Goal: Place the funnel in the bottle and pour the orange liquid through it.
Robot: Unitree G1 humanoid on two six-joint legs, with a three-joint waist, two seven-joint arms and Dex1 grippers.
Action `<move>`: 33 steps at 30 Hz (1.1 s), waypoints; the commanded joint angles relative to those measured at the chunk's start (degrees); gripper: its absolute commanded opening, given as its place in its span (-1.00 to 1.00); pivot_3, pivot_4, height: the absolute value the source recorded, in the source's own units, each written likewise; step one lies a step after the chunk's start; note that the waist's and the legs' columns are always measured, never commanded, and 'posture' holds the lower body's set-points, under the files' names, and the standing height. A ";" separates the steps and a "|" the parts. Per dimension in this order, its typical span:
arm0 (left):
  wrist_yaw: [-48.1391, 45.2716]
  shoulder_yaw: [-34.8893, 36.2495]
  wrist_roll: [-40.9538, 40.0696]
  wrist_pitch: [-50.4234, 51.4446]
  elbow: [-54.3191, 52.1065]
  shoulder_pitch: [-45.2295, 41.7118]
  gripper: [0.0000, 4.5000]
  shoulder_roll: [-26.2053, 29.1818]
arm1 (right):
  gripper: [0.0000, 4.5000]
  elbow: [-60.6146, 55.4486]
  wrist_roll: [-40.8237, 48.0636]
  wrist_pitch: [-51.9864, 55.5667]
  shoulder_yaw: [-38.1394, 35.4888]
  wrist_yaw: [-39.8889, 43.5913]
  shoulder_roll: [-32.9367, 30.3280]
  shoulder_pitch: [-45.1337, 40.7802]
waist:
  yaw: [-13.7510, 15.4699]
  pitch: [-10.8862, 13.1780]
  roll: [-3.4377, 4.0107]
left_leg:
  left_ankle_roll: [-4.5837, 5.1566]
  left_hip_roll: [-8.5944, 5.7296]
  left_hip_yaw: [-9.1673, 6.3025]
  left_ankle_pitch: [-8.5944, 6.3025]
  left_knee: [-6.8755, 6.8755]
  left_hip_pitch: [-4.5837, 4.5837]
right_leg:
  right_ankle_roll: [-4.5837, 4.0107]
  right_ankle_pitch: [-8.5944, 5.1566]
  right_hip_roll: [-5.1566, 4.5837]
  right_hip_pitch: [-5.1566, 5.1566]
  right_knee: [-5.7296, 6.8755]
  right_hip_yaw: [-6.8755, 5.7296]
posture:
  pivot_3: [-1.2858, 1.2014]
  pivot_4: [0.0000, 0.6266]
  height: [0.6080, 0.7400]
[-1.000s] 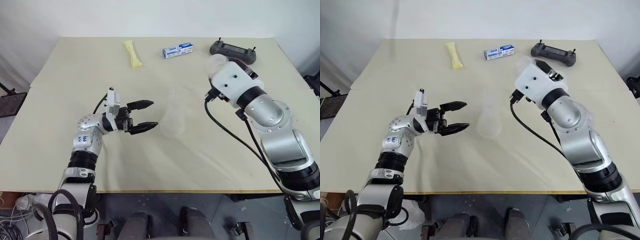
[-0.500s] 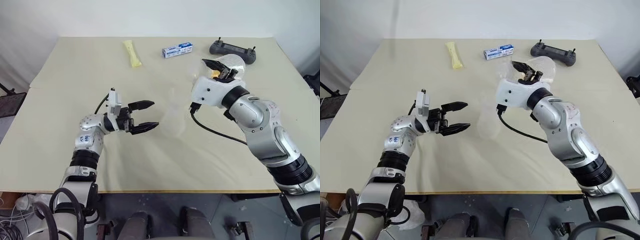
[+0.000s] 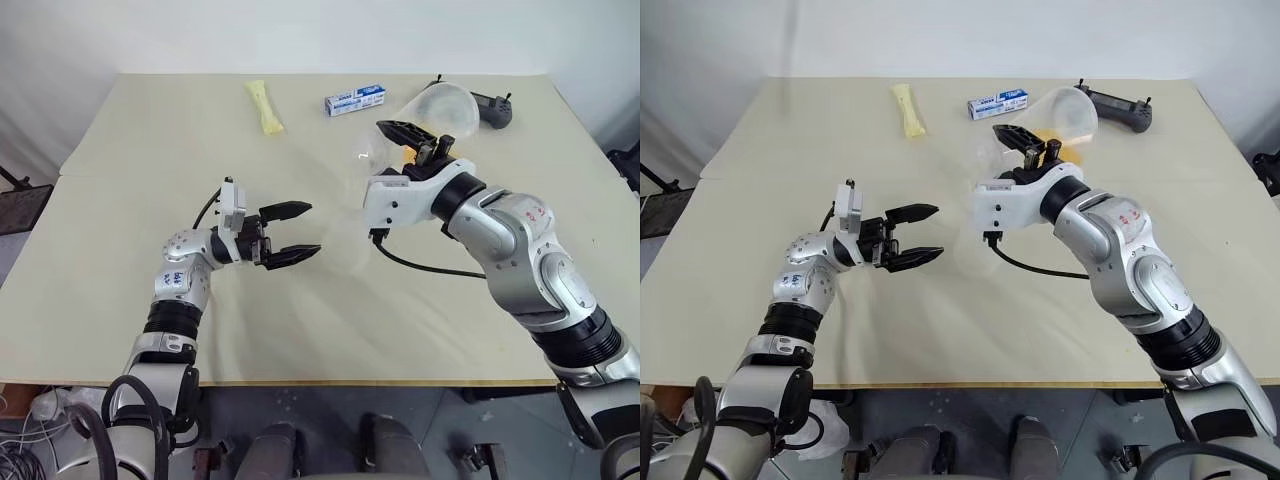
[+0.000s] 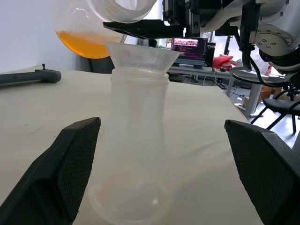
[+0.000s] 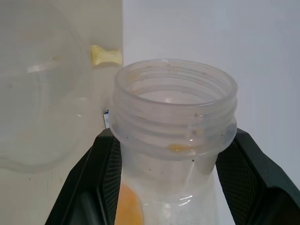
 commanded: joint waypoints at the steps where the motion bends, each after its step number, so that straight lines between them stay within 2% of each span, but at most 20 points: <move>1: -0.35 0.78 -0.01 -0.81 -0.42 -1.29 1.00 0.37 | 0.08 -1.22 -2.10 -1.92 -2.55 -0.01 -0.22 0.21 | -0.01 0.00 0.00 | 0.00 0.00 0.01 0.00 0.00 0.00 | 0.00 0.00 0.00 0.00 0.00 0.00 | 0.03 -0.52 1.00; 33: -1.28 0.82 0.39 -0.65 2.05 -3.04 1.00 1.08 | 0.08 3.93 -8.25 -12.86 -5.63 0.59 -1.98 -2.31 | -0.07 0.00 0.00 | 0.00 0.01 0.01 0.00 0.00 0.00 | 0.00 0.00 0.01 0.00 0.01 0.00 | 0.03 -0.52 1.00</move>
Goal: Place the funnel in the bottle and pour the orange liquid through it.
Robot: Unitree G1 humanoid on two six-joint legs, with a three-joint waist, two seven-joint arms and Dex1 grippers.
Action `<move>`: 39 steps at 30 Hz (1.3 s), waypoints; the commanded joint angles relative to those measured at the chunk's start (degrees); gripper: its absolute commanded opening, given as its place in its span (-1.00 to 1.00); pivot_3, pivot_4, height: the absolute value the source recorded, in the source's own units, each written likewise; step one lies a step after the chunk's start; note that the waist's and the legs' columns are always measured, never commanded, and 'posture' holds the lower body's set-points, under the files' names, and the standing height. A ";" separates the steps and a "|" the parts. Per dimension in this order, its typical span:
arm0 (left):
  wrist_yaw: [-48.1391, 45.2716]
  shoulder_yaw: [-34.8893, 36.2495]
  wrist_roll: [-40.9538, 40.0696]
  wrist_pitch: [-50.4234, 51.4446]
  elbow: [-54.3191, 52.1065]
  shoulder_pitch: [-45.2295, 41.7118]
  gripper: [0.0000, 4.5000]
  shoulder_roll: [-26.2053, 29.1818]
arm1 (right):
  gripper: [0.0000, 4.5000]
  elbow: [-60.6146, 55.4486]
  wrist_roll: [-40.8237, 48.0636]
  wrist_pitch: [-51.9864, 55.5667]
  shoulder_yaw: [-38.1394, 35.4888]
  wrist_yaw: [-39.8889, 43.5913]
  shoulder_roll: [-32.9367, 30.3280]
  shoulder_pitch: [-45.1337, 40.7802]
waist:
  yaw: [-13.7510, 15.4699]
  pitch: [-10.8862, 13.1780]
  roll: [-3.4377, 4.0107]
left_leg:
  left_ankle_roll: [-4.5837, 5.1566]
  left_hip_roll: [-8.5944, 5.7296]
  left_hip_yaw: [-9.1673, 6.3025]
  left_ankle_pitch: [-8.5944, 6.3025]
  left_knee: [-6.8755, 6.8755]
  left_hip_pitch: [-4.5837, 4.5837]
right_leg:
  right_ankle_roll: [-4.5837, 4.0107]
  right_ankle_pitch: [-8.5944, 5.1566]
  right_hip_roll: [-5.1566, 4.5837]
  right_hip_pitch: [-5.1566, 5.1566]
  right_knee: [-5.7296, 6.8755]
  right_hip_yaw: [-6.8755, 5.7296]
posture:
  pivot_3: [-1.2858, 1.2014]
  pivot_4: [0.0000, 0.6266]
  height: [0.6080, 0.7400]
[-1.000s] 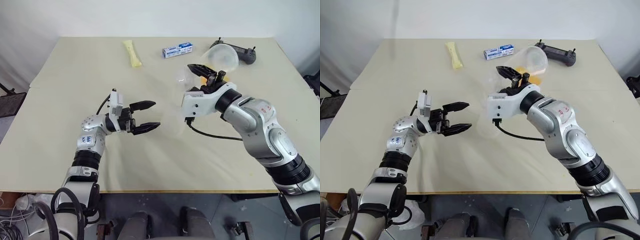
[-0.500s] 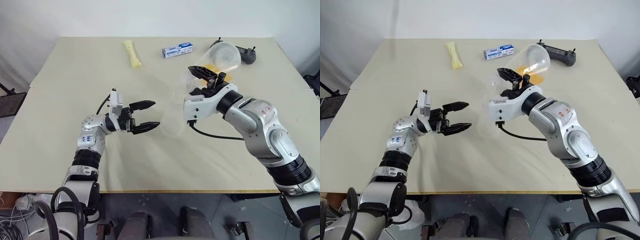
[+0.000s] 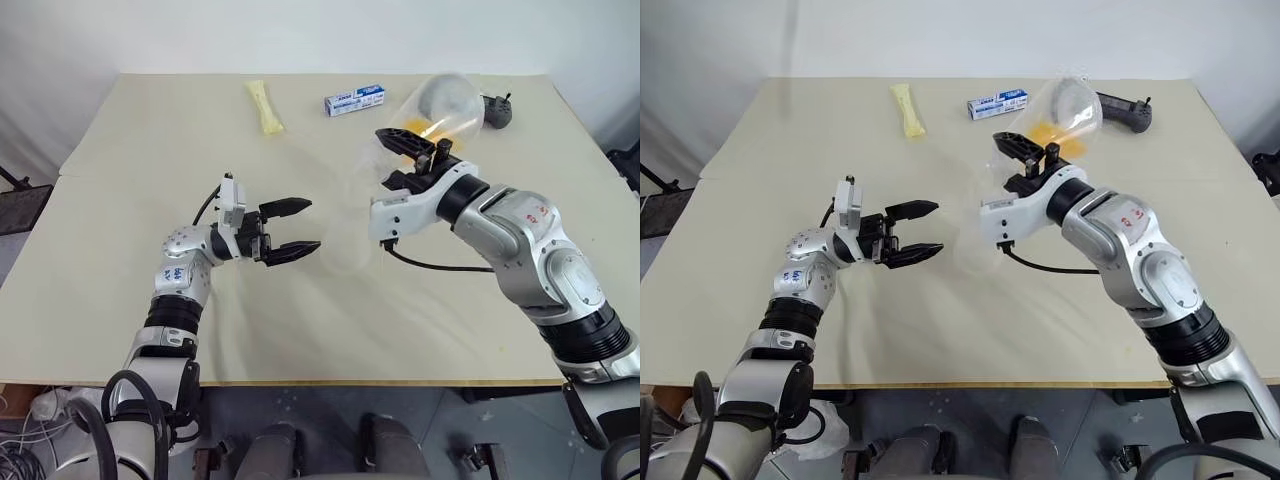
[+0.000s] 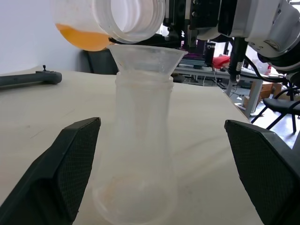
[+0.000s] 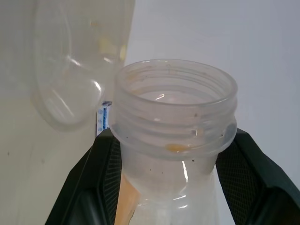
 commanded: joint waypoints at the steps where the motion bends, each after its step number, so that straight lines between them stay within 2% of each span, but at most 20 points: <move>1: -0.43 0.72 0.16 0.07 -0.46 -1.17 1.00 0.94 | 0.08 -1.23 -0.86 -1.46 -2.59 -0.16 -0.79 -1.79 | -0.01 0.00 0.00 | 0.00 0.00 0.00 0.00 0.00 0.00 | 0.00 0.00 0.00 0.00 0.00 0.00 | 0.03 -0.52 1.00; 12: -0.73 1.09 0.93 -0.64 1.51 -2.03 1.00 2.59 | 0.08 -1.01 -1.92 -4.76 -2.89 0.24 -0.93 -1.84 | -0.02 0.00 0.00 | 0.00 0.00 0.00 0.00 0.01 0.00 | 0.00 0.00 0.00 0.00 0.02 0.00 | 0.03 -0.52 1.00; 39: -1.70 1.01 1.34 -1.34 3.77 -3.45 1.00 2.69 | 0.08 1.67 -3.94 -10.17 -3.38 -0.12 -2.79 -2.59 | -0.04 0.00 0.00 | 0.00 0.00 0.00 0.00 0.01 0.00 | 0.00 0.00 0.00 0.00 0.02 -0.01 | 0.03 -0.52 1.00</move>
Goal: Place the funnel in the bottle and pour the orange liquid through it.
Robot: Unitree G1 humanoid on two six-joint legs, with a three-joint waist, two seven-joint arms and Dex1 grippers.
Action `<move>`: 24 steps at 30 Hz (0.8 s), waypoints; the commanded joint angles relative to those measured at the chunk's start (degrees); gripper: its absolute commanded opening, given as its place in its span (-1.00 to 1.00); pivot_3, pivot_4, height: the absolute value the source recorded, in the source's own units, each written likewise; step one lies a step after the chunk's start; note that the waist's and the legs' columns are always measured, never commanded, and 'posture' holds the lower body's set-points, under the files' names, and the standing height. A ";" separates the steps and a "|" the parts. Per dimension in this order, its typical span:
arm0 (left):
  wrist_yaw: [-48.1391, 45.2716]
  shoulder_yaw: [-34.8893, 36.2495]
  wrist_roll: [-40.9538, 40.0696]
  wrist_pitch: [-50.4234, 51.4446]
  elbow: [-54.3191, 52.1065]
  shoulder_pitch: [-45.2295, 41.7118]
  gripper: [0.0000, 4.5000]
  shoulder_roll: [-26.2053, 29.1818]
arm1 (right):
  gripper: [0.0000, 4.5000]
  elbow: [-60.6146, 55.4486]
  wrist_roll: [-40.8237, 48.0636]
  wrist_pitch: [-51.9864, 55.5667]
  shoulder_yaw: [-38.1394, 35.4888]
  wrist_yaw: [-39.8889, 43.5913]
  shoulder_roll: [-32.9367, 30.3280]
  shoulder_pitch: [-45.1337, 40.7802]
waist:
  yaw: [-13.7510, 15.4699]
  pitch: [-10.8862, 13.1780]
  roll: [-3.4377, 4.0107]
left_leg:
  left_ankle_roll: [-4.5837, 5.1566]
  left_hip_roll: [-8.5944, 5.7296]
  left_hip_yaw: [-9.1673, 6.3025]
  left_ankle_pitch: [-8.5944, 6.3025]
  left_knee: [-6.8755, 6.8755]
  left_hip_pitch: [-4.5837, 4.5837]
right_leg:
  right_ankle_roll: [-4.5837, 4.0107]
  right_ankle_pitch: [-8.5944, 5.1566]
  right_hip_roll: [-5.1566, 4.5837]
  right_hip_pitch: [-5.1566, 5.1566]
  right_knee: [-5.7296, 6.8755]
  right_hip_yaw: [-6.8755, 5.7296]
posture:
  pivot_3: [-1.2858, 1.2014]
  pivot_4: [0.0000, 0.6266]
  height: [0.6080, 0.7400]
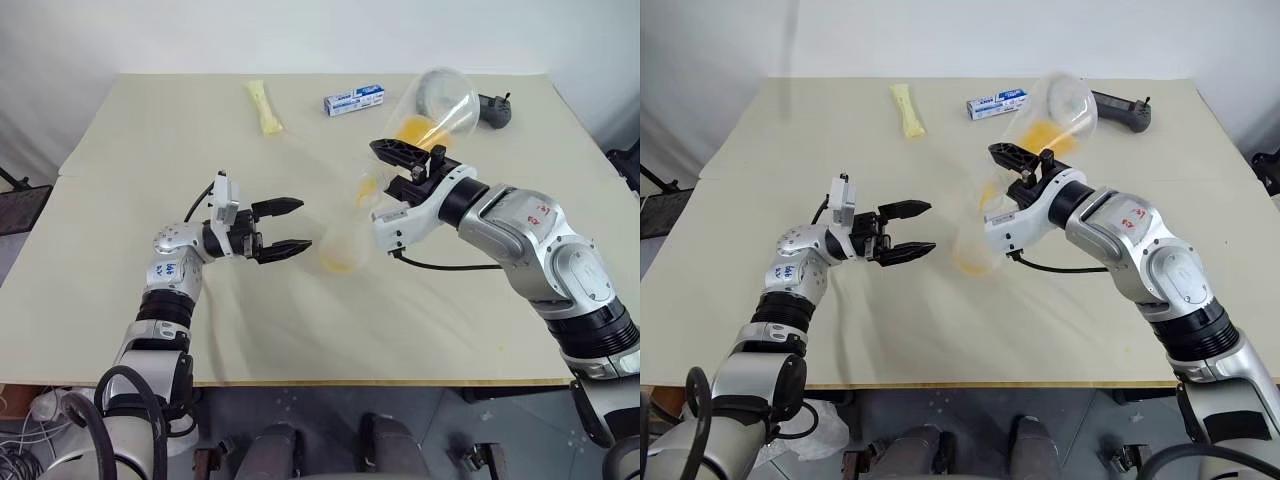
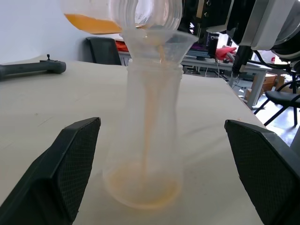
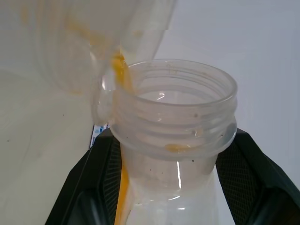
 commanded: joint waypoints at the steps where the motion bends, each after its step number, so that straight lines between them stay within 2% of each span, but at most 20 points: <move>1: -0.28 0.83 0.27 -0.67 -0.58 -1.47 1.00 0.48 | 0.08 -0.87 -0.55 -1.14 -2.92 -0.93 -1.18 -2.13 | 0.01 0.00 0.00 | 0.00 0.00 0.00 0.00 0.00 0.00 | 0.00 0.00 0.00 0.00 0.00 0.00 | 0.03 -0.52 1.00; 24: -0.10 0.81 0.29 -0.99 -0.13 -1.93 1.00 -0.16 | 0.08 2.68 -1.84 -6.81 -2.77 -2.32 -2.33 -4.72 | -0.02 0.00 0.00 | 0.00 0.00 0.00 0.00 0.00 0.00 | 0.00 0.00 0.00 0.00 0.00 0.00 | 0.03 -0.52 1.00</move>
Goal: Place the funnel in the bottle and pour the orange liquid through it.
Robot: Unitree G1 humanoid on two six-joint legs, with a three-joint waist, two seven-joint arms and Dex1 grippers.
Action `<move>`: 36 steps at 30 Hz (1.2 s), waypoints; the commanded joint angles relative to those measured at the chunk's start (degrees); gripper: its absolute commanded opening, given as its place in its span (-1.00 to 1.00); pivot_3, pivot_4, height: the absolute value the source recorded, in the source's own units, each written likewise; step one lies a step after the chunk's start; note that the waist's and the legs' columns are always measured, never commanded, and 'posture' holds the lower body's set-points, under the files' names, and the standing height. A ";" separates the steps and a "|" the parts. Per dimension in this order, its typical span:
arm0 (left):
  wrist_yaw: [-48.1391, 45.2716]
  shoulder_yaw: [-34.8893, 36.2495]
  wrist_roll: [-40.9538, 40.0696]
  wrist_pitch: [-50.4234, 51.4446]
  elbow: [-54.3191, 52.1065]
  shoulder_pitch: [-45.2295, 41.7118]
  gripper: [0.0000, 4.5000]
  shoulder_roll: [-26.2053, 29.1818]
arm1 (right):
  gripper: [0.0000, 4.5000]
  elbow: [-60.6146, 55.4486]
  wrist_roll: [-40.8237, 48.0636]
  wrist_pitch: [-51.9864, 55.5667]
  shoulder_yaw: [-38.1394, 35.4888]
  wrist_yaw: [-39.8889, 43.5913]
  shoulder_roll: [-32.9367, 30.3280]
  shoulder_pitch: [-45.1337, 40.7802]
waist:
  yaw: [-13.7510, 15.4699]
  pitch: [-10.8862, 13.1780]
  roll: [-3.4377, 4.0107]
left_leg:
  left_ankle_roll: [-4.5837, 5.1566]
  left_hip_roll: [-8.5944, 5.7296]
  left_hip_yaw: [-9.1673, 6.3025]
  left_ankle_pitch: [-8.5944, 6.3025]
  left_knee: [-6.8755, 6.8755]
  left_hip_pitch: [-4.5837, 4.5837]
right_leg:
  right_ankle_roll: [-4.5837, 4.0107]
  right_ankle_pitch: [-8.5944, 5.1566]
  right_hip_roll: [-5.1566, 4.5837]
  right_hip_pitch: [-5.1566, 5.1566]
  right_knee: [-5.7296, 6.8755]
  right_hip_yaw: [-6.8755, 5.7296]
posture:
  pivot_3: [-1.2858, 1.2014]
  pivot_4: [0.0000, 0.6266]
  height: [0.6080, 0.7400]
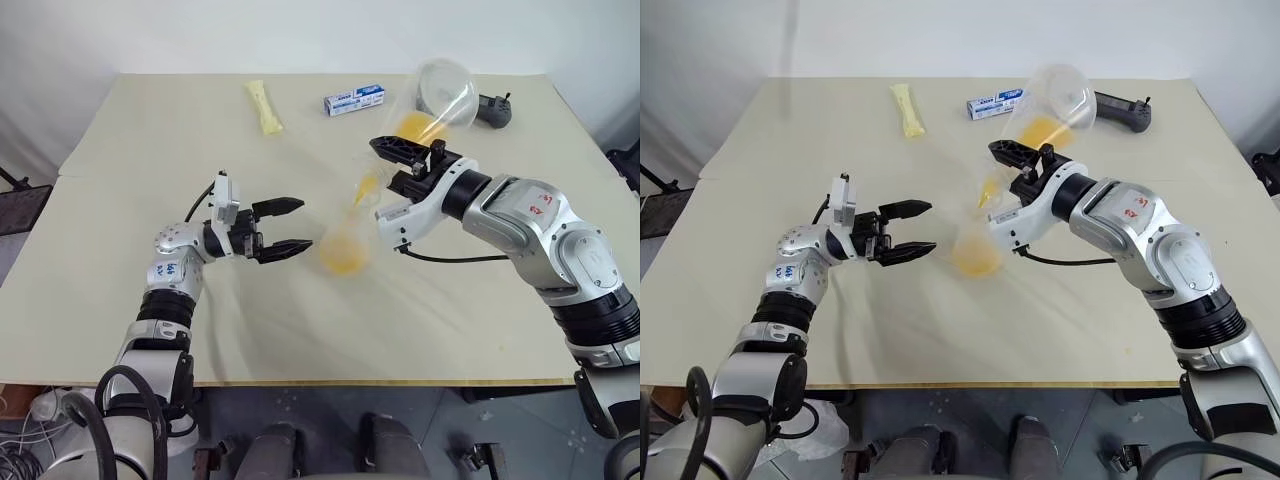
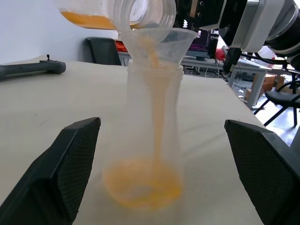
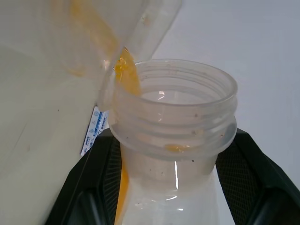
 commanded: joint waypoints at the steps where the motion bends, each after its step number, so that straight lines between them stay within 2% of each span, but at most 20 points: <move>1: -0.16 0.80 0.28 -1.01 -0.17 -1.64 1.00 -0.01 | 0.08 -1.11 -0.64 -0.95 -2.72 -1.48 -1.20 -2.21 | -0.02 0.00 0.00 | 0.00 0.00 0.00 0.00 0.00 0.00 | 0.00 0.00 0.00 0.00 0.00 0.00 | 0.03 -0.52 1.00; 36: -0.73 0.84 0.32 -1.85 1.68 -2.77 1.00 -0.31 | 0.08 0.64 -2.68 -4.84 -2.48 -3.23 -1.78 -4.74 | -0.02 0.00 0.00 | 0.00 0.00 0.01 0.00 0.00 0.00 | 0.00 0.00 0.00 0.00 0.00 0.00 | 0.03 -0.52 1.00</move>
